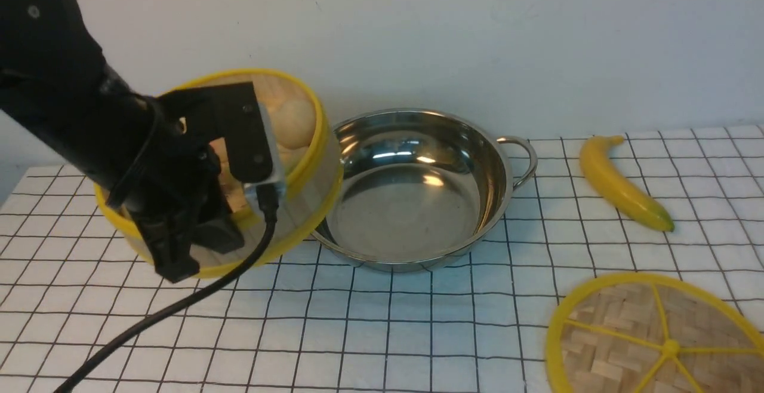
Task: Place the steamer in the pot on the white tablecloth, and put the lid on the steamer.
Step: 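Place the bamboo steamer basket with dumplings into the steel pot with the left gripper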
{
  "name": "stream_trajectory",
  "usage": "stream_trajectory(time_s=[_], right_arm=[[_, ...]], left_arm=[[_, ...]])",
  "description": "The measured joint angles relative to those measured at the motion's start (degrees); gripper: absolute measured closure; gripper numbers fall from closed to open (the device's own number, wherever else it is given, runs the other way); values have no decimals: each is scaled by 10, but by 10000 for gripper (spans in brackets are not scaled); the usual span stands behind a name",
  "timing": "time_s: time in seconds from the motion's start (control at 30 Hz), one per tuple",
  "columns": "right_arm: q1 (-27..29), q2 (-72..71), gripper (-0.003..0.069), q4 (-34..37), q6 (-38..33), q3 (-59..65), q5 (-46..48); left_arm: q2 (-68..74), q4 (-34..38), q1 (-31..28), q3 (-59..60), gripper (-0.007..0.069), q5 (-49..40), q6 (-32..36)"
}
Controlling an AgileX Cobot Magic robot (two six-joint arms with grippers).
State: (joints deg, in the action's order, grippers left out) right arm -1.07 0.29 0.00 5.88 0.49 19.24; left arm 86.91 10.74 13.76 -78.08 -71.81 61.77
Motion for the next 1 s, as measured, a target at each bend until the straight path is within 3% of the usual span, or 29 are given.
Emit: stream_trajectory(time_s=[0.37,0.5,0.8,1.0], right_arm=[[0,0,416,0,0,0,0],[0,0,416,0,0,0,0],[0,0,416,0,0,0,0],[0,0,416,0,0,0,0]], left_arm=[[190,-9,81,-210,581,-1,-6],[253,-16,110,-273,581,0,23],[315,-58,123,-288,581,0,61],[344,-49,123,-289,581,1,67]])
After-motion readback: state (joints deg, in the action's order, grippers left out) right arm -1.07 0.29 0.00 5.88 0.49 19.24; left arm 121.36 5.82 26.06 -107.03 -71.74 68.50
